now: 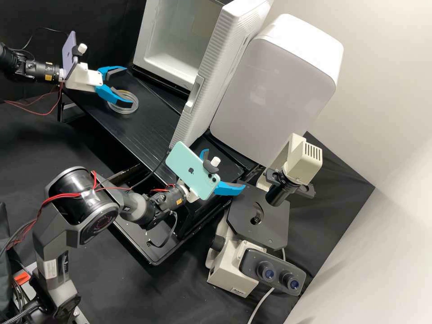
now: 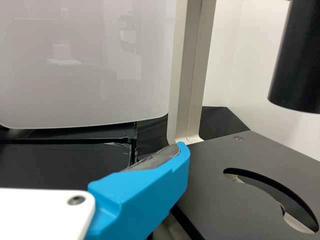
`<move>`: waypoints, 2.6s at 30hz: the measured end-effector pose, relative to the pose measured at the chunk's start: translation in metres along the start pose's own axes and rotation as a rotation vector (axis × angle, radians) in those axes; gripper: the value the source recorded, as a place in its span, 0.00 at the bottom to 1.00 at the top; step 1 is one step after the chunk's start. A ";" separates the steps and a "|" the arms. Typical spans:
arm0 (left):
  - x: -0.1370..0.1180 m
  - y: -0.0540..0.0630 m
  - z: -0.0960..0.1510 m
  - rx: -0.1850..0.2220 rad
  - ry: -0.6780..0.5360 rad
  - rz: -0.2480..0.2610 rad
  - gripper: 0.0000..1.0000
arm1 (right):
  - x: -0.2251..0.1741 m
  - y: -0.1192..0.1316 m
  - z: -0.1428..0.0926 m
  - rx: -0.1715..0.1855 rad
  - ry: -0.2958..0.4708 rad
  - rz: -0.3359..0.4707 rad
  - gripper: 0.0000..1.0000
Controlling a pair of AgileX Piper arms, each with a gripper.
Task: Place the petri dish in the incubator
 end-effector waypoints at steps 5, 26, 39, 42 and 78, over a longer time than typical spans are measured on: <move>-0.007 -0.016 0.005 -0.047 -0.011 -0.037 1.00 | 0.000 0.000 0.000 0.000 0.000 0.000 1.00; -0.030 -0.030 0.007 -0.166 0.008 -0.022 1.00 | 0.000 0.000 0.000 0.000 0.000 0.000 1.00; -0.026 -0.034 -0.007 -0.137 0.107 -0.005 1.00 | 0.000 0.000 0.000 0.000 0.000 0.000 1.00; -0.015 -0.036 -0.012 -0.121 0.114 -0.006 1.00 | 0.000 0.000 0.000 0.000 0.000 0.000 1.00; 0.019 -0.032 -0.017 -0.168 0.023 -0.008 1.00 | 0.000 0.000 0.000 0.000 0.000 0.000 1.00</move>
